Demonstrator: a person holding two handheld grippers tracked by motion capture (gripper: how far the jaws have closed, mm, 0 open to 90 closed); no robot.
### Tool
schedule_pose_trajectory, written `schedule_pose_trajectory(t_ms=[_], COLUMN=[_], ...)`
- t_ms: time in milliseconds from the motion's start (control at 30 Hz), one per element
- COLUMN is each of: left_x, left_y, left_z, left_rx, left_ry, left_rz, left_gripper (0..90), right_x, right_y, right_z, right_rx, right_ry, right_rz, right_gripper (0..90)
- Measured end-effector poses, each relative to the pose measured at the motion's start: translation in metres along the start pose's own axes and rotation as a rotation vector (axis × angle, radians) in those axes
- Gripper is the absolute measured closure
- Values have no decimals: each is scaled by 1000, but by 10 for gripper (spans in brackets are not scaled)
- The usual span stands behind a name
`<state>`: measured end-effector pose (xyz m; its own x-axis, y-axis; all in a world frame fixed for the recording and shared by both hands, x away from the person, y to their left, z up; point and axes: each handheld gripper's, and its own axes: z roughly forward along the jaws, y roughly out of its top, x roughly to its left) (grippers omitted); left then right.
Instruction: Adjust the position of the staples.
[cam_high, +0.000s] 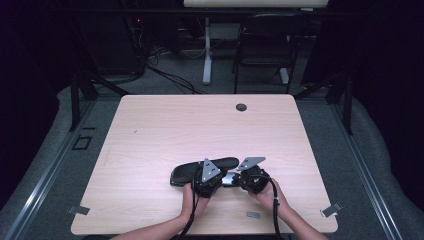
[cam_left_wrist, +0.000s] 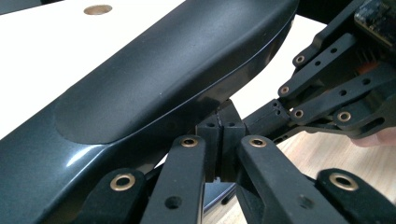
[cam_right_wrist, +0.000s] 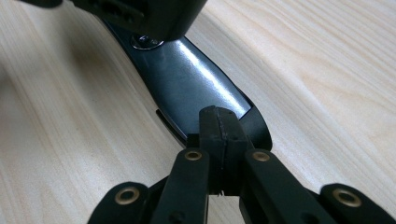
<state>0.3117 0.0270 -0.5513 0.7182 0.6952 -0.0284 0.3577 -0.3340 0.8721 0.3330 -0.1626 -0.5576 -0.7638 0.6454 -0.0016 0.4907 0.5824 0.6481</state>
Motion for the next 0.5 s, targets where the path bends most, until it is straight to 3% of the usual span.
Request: schedule_pose_trajectory(t_ms=[267, 500], left_x=[0, -5], left_y=[3, 7], left_z=[-4, -8], left_rx=[-21, -34], left_ry=[9, -13], left_rz=[-13, -7], left_gripper=[900, 900], right_x=[0, 0], right_y=[0, 0], right_z=[-1, 0], right_rx=[6, 1], right_ry=[-2, -1], right_rz=[-9, -6], right_gripper=[900, 900])
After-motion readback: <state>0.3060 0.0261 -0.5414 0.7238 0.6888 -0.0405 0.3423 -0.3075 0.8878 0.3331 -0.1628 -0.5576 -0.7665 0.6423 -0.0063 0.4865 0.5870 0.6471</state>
